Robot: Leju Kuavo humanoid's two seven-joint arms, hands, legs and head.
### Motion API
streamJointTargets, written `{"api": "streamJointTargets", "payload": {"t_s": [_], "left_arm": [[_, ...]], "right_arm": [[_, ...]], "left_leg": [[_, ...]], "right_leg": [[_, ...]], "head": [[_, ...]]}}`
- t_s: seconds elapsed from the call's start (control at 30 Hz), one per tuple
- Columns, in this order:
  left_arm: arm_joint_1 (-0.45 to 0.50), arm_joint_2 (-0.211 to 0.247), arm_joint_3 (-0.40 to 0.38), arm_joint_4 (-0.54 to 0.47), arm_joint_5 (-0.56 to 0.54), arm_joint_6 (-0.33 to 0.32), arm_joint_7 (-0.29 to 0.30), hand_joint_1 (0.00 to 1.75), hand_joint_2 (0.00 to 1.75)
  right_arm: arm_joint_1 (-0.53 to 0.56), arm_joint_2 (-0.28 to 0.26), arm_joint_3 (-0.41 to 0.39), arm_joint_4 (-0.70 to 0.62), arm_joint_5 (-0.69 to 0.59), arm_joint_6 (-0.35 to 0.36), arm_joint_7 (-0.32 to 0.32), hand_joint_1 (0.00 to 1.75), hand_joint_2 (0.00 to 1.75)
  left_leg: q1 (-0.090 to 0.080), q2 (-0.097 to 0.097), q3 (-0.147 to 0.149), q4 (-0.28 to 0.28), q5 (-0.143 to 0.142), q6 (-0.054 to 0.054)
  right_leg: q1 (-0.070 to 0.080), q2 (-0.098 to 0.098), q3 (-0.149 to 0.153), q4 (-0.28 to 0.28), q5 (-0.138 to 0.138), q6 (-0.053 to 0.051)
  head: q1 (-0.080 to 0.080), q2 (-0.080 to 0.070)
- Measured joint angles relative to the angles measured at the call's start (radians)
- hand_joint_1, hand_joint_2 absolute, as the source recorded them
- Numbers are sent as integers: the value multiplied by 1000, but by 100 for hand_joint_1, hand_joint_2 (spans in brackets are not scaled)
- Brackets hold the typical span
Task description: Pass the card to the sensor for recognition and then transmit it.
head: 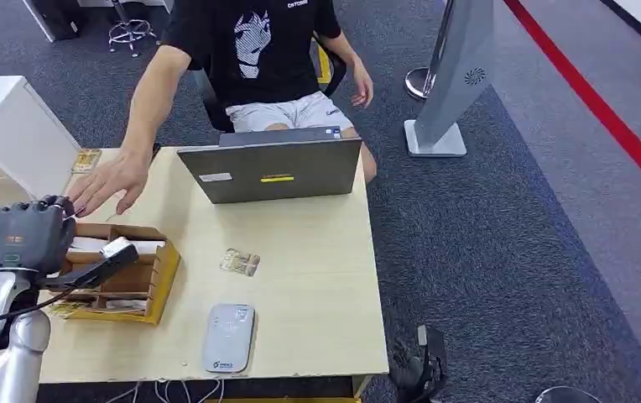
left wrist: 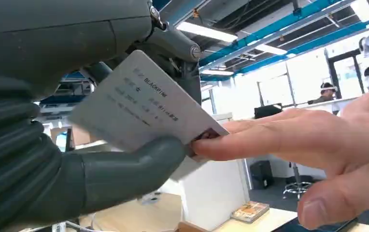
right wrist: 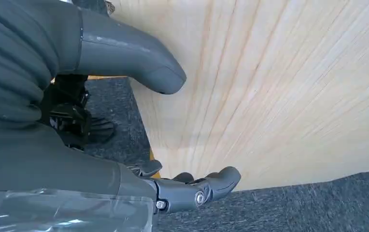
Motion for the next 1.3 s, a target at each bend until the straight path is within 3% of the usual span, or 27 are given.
{"api": "streamJointTargets", "payload": {"t_s": [0.4,0.63,0.83,0.93,1.03,1.2,1.3], "left_arm": [[63,-25,10,-122,27,17,-19,0,175],[188,-56,8,-272,37,32,-61,0,175],[233,-60,3,-331,24,8,-69,0,175],[305,-33,-36,-376,-31,-60,-36,0,175],[408,28,-82,-401,-25,-126,15,0,175],[510,109,-93,-401,-2,-148,50,0,175],[528,122,-93,-400,3,-163,66,0,175]], "right_arm": [[2,0,0,0,-8,0,-5,0,175],[11,0,0,0,-25,0,-22,0,175],[14,0,-1,0,-37,0,-30,0,175],[18,0,-3,0,-47,-2,-35,0,175],[23,0,-5,0,-55,-3,-42,0,175],[28,-2,-8,0,-54,-3,-46,0,175],[28,-2,-11,0,-50,-3,-48,0,175]], "left_leg": [[0,-1,-1,0,1,-1],[0,-2,-2,0,1,-1],[0,-3,-2,0,1,-2],[0,-3,-2,0,1,-2],[0,-3,-2,0,1,-2],[0,-8,-4,-1,1,-2],[0,-9,-5,-1,1,-3]], "right_leg": [[0,-1,-1,0,0,-1],[0,-2,-2,0,0,-1],[0,-3,-1,0,0,-1],[0,-3,-2,0,0,-1],[0,-3,-2,0,-1,-1],[0,-9,-3,0,-1,-2],[0,-11,-2,0,-1,-1]], "head": [[0,0],[0,0],[-1,0],[-1,0],[-1,0],[-1,0],[-1,0]]}}
